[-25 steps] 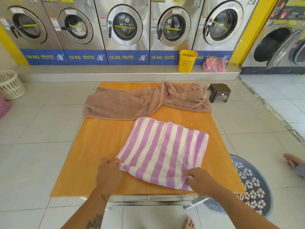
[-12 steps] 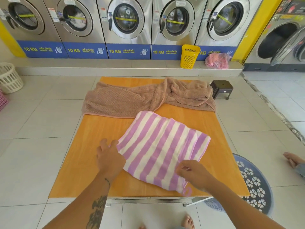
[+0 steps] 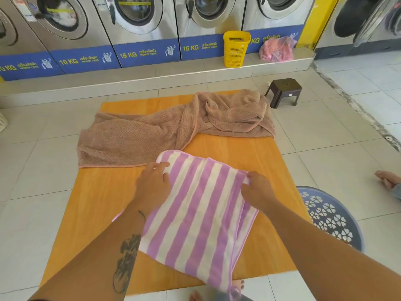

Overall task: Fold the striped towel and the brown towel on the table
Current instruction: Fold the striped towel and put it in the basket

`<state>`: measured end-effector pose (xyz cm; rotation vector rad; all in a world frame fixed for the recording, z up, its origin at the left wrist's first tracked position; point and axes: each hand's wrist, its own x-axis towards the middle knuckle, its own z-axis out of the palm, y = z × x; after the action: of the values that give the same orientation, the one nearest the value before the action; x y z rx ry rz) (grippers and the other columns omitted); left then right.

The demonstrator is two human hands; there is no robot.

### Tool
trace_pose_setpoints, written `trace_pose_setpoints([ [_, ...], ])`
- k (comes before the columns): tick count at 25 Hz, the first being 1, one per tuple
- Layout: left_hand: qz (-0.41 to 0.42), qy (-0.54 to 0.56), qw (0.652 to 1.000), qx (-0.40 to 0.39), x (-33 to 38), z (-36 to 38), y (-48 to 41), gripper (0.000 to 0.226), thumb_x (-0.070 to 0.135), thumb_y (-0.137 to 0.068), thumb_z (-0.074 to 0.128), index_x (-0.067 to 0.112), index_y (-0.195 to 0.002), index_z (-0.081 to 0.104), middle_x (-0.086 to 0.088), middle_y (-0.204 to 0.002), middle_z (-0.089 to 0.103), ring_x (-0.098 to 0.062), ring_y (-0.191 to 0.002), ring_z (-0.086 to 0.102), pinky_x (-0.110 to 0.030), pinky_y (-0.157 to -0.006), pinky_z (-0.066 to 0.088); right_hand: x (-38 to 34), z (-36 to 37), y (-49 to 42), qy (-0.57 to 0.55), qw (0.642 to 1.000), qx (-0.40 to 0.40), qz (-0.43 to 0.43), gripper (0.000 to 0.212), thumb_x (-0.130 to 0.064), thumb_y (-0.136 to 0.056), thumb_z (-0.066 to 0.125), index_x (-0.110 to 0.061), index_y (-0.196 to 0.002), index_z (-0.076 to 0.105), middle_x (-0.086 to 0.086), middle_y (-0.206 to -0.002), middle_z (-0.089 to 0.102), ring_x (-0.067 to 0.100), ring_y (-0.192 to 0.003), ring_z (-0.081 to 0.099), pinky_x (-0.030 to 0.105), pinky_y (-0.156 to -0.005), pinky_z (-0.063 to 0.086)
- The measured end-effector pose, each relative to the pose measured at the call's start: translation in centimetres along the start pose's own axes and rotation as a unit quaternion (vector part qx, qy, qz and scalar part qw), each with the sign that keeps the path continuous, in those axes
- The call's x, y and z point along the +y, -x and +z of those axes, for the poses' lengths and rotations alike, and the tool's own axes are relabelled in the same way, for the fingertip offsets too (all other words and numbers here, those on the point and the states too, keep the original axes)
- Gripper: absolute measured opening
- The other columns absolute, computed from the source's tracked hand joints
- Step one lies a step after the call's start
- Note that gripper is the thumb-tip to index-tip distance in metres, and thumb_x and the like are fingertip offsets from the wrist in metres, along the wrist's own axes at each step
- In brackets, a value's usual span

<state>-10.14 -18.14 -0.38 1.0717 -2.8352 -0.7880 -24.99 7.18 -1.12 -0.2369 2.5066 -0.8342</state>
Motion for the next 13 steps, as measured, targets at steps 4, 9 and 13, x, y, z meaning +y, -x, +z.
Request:
trace_pose_setpoints([
  [4, -0.076, -0.007, 0.995, -0.07, 0.6, 1.1, -2.3, 0.057, 0.019, -0.095, 0.041, 0.037, -0.149, 0.036, -0.009, -0.156, 0.025, -0.04, -0.128, 0.042, -0.055, -0.103, 0.042, -0.3, 0.4, 0.3, -0.092, 0.995, 0.021, 0.006, 0.027, -0.006, -0.087, 0.044, -0.021, -0.106, 0.056, 0.005, -0.083, 0.063, 0.021, -0.06, 0.059, 0.024, -0.043, 0.039],
  [9, -0.089, 0.035, 0.995, -0.039, 1.7, 1.7, -2.5, 0.058, 0.013, -0.09, 0.047, 0.036, -0.143, 0.044, -0.008, -0.147, 0.037, -0.038, -0.128, 0.041, -0.054, -0.107, 0.037, 1.2, -0.9, 2.8, -0.128, 0.988, 0.075, -0.051, 0.018, -0.004, -0.092, 0.047, -0.02, -0.092, 0.054, 0.003, -0.074, 0.054, 0.014, -0.054, 0.045, 0.019, -0.039, 0.034],
  [13, -0.1, 0.019, 0.993, -0.066, 1.5, 1.0, -3.1, 0.067, 0.018, -0.083, 0.052, 0.045, -0.142, 0.037, -0.009, -0.137, 0.045, -0.038, -0.118, 0.048, -0.05, -0.102, 0.041, 2.0, -0.1, 4.9, -0.097, 0.991, 0.086, -0.016, 0.018, -0.002, -0.091, 0.045, -0.018, -0.085, 0.05, 0.0, -0.071, 0.053, 0.013, -0.055, 0.044, 0.018, -0.042, 0.032],
])
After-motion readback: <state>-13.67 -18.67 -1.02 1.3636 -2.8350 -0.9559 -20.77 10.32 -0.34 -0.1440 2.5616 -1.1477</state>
